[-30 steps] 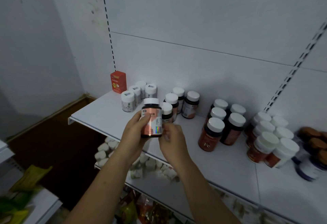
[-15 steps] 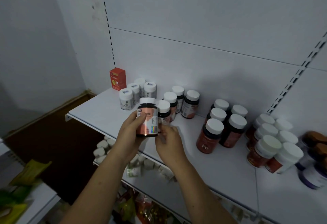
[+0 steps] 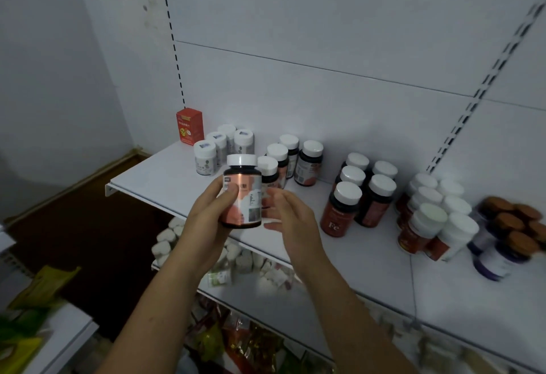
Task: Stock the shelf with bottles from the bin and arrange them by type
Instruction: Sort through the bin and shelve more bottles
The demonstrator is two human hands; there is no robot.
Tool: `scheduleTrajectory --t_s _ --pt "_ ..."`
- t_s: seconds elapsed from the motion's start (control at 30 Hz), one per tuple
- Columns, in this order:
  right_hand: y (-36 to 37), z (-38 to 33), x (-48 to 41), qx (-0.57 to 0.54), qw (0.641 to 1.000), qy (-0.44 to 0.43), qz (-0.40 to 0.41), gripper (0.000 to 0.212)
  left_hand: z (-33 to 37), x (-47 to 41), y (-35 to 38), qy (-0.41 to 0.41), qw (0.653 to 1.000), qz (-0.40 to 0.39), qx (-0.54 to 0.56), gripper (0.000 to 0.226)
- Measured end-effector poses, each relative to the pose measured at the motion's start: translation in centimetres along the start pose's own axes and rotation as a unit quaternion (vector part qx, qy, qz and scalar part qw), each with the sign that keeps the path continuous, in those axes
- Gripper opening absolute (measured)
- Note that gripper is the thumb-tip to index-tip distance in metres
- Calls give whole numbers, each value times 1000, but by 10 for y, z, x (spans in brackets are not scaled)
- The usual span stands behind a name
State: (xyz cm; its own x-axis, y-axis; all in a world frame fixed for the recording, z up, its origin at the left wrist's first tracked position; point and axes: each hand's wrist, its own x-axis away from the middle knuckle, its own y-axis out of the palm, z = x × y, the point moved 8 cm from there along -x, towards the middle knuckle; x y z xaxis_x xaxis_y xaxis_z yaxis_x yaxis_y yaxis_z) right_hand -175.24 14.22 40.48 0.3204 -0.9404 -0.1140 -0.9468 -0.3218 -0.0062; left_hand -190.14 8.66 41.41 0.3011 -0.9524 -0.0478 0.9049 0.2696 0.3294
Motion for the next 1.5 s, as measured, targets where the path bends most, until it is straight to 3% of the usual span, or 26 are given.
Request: scheduleTrajectory --t_s 0.03,0.13,0.53,0.77,1.03,1.33,1.43,1.5 --pt "3 -6 9 -4 1000 -2 -9 18 2 7 2 1 1000 -12 -4 43" --pt "8 -19 39 34 999 -24 -25 41 9 28 8 11 999 -49 -14 43" --pt "-40 -55 157 93 989 -49 102 36 4 105 67 -3 983 -182 -33 41" --pt "-74 -58 194 82 989 -33 120 30 -8 129 93 -21 976 -210 -46 41" --pt "-110 -48 190 111 987 -22 115 37 -22 129 116 -26 981 -184 -60 40" --pt "-112 -33 172 79 996 -22 43 40 -37 126 110 -62 990 -115 -48 44" --pt "-109 -27 163 82 996 -25 29 47 -35 124 106 -38 991 -100 -75 43" --pt "-106 -22 152 76 996 -34 38 48 -29 120 103 15 985 -75 -152 44"
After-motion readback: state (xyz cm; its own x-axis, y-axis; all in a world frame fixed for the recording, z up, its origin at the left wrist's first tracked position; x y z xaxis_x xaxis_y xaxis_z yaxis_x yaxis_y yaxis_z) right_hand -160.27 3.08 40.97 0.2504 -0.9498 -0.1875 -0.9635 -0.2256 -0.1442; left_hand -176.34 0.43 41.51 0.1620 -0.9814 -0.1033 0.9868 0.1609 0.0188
